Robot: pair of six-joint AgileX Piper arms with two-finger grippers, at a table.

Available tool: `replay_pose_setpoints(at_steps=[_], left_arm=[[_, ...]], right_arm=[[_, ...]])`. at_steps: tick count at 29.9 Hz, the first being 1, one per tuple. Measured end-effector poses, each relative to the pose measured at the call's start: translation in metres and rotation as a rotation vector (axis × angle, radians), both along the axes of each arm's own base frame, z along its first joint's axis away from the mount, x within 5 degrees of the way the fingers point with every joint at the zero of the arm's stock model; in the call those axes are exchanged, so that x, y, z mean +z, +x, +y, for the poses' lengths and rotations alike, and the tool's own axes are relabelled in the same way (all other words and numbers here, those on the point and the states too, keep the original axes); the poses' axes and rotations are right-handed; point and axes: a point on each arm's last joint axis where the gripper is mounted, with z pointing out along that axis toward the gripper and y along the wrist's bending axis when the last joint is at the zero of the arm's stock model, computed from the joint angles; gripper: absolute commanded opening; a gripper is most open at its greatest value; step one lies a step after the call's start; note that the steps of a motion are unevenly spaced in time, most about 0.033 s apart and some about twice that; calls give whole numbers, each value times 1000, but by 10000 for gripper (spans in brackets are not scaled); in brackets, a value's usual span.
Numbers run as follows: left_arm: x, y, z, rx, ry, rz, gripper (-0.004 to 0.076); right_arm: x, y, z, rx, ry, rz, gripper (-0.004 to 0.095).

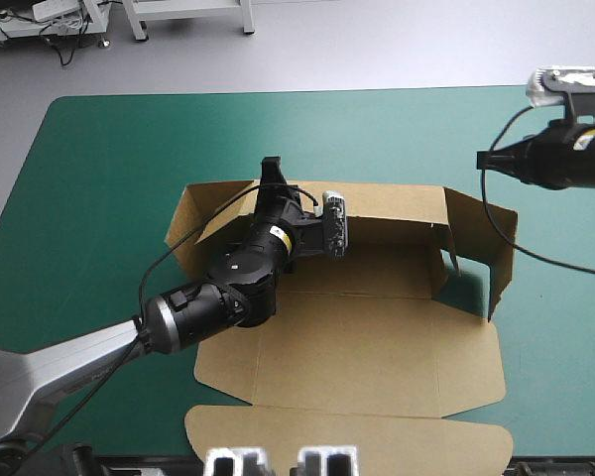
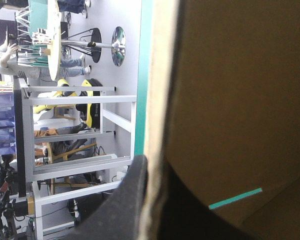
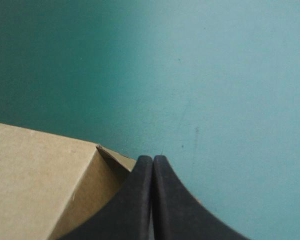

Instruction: Fold the box

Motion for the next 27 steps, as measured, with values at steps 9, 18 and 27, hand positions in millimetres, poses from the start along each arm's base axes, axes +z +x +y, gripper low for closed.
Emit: replay_pose_setpoints(at_steps=[9,18,27], left_arm=[[0,0,0,2,-3,-5,-10],[0,0,0,5,0,-7,-10],[-6,3,-3,5,25,-6,-10]], right_arm=[[-49,69,6,70,26,239,-19],[-82,71,4,97,42,345,-20],[-94,48,-12,120,89,359,-20]])
